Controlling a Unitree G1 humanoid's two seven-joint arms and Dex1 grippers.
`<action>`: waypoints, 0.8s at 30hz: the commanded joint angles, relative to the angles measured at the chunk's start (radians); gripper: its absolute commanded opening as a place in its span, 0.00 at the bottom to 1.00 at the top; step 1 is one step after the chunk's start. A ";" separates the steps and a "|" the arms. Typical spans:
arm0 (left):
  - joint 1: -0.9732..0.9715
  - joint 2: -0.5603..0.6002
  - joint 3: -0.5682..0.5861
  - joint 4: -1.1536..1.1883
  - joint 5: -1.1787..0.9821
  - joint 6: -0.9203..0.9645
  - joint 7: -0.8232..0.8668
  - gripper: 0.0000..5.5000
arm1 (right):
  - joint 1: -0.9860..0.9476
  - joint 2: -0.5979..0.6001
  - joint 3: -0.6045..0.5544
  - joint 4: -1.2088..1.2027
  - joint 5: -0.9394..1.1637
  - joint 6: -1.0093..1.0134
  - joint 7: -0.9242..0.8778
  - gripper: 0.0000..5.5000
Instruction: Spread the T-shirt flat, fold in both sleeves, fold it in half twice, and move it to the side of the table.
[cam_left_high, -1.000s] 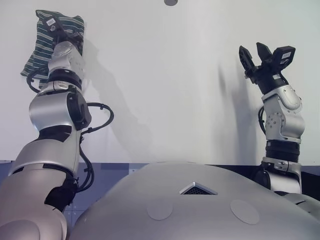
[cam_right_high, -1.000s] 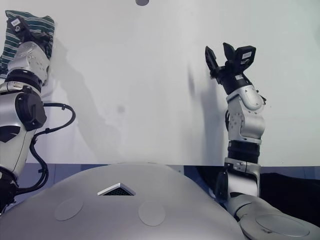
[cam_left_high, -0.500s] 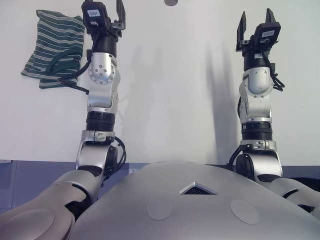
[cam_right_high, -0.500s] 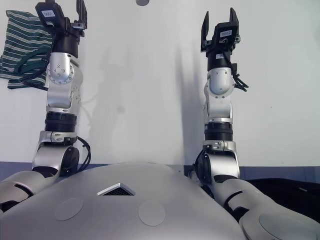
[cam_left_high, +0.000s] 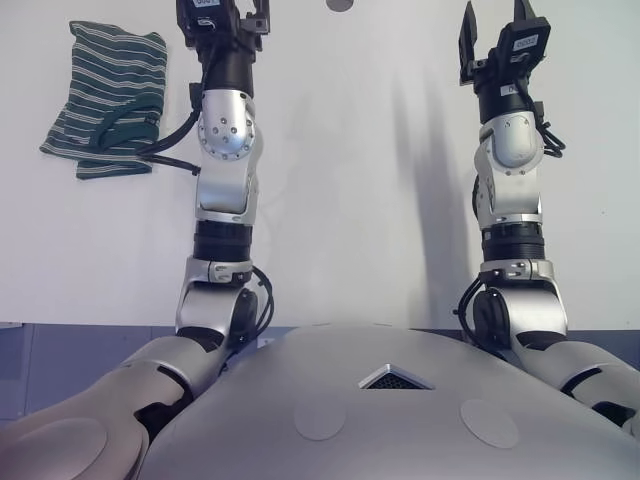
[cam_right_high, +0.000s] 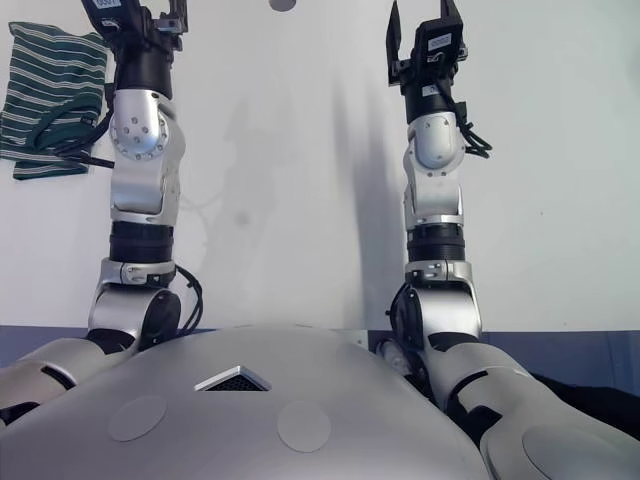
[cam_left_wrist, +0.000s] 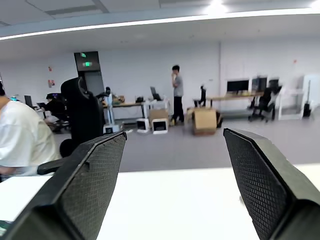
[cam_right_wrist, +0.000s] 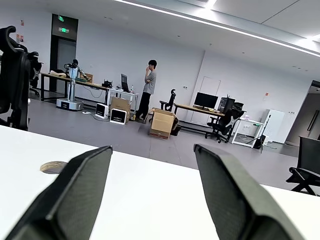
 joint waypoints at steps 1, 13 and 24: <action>0.009 0.009 -0.003 -0.056 0.017 0.090 -0.024 0.65 | -0.039 0.003 -0.003 -0.030 0.019 0.047 0.011 0.56; -0.068 0.002 0.043 0.077 0.005 0.053 -0.002 0.65 | -0.075 0.036 -0.010 0.026 0.046 0.032 0.010 0.56; -0.081 -0.084 0.024 0.077 -0.014 0.104 -0.006 0.65 | -0.055 0.022 -0.004 0.052 -0.020 -0.016 -0.036 0.56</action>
